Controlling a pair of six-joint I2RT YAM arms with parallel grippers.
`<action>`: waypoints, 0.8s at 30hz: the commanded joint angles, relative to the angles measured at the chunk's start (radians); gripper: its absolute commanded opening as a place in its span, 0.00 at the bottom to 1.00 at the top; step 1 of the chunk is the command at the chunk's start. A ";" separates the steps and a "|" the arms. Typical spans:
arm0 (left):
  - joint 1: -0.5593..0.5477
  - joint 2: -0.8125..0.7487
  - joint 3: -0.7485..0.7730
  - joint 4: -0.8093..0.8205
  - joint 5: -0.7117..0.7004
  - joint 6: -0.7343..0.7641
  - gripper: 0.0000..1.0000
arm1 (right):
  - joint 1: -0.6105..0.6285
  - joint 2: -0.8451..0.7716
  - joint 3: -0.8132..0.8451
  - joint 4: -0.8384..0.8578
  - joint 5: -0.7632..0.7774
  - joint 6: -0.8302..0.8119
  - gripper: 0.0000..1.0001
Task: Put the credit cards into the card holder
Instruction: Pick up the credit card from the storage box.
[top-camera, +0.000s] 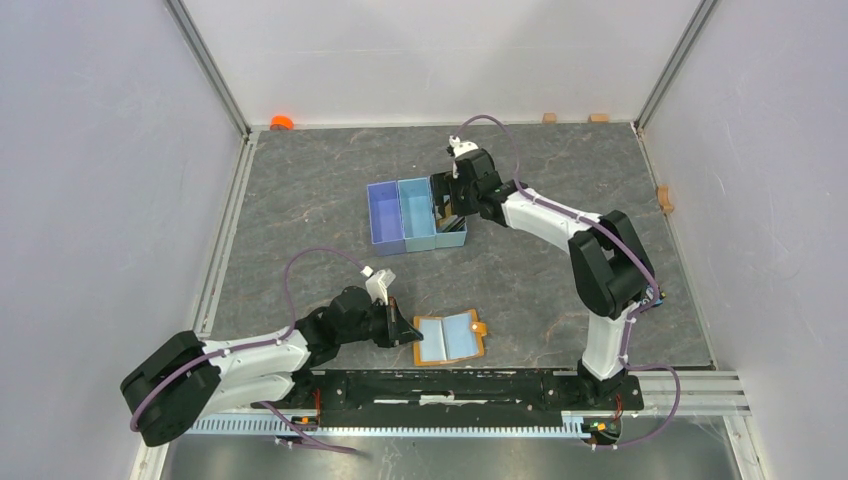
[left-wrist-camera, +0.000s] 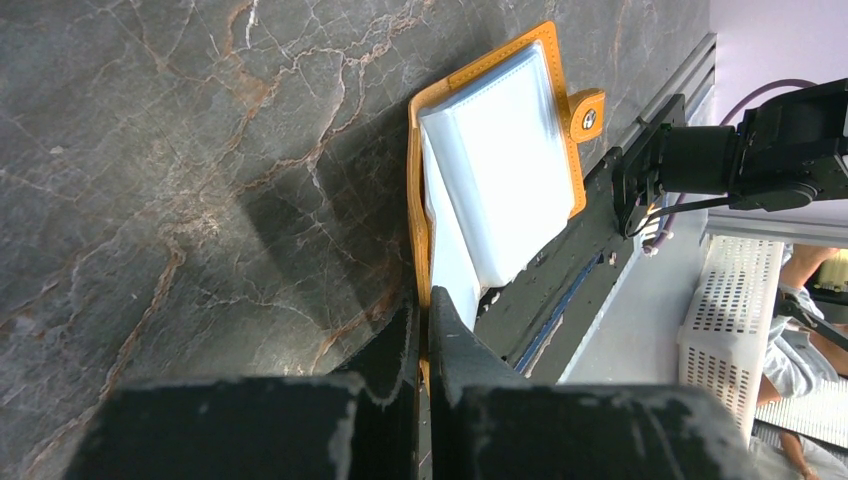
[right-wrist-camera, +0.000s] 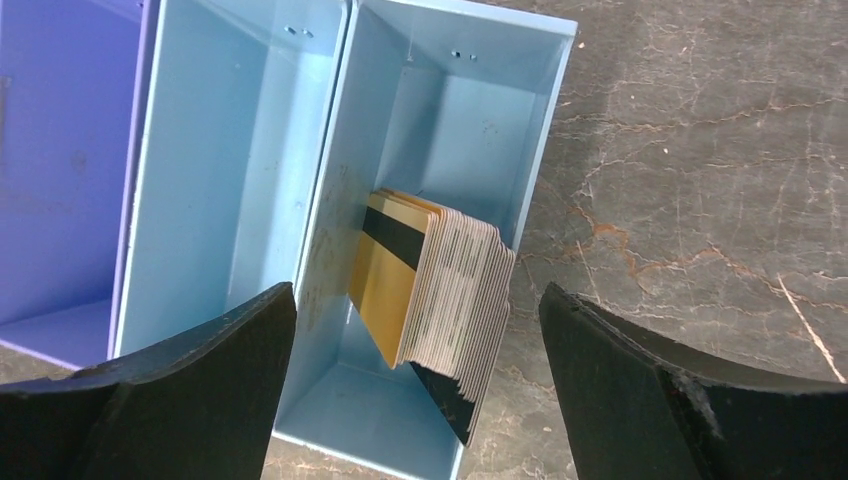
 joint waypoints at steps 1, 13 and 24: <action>0.006 -0.017 0.009 0.013 0.001 0.035 0.02 | -0.011 -0.104 0.011 0.000 -0.017 -0.018 0.96; 0.008 -0.022 0.006 0.012 0.002 0.033 0.02 | -0.018 -0.094 0.003 -0.042 0.043 -0.034 0.96; 0.008 -0.029 0.001 0.008 0.004 0.032 0.02 | -0.019 0.004 0.031 -0.049 0.067 -0.029 0.95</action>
